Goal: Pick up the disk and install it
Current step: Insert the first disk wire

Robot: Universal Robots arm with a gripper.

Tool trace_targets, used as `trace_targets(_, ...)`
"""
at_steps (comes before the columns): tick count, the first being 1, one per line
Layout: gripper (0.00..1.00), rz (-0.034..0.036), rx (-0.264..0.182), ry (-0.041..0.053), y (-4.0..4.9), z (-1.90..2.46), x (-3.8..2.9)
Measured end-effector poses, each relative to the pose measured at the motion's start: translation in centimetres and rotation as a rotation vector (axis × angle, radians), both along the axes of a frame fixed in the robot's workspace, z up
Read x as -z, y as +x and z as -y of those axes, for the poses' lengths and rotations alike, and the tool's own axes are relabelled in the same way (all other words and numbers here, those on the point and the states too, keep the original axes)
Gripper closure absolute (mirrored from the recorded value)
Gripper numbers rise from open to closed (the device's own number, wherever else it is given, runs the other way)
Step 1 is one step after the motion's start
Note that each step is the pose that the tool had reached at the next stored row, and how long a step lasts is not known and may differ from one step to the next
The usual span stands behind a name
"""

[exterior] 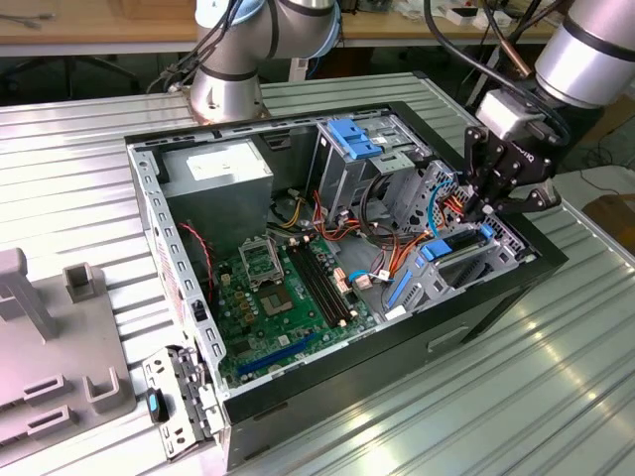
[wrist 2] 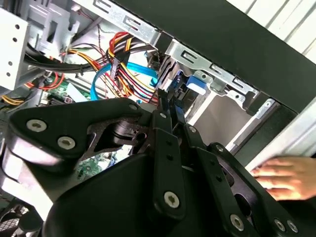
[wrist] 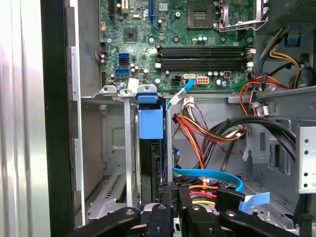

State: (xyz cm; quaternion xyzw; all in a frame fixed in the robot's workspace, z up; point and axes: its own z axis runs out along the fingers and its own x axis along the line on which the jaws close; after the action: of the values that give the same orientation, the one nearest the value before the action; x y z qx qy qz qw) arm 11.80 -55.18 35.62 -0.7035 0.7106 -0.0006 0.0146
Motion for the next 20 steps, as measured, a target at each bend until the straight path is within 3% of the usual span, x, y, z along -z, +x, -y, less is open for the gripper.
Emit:
trace_targets(6, 0.83, -0.0001, -0.002, 0.0013, -0.07, 0.37, 0.22)
trace_targets(8, 0.83, -0.0001, -0.006, 0.0012, -0.09, 0.73, 0.39)
trace_targets(13, 0.83, 0.0000, -0.054, 0.0013, -0.17, 0.81, 0.54)
trace_targets(18, 0.83, -0.0001, -0.054, 0.0016, -0.27, 1.42, 0.55)
trace_targets(20, 0.83, -0.0001, -0.054, 0.0015, -0.46, 1.41, 0.64)
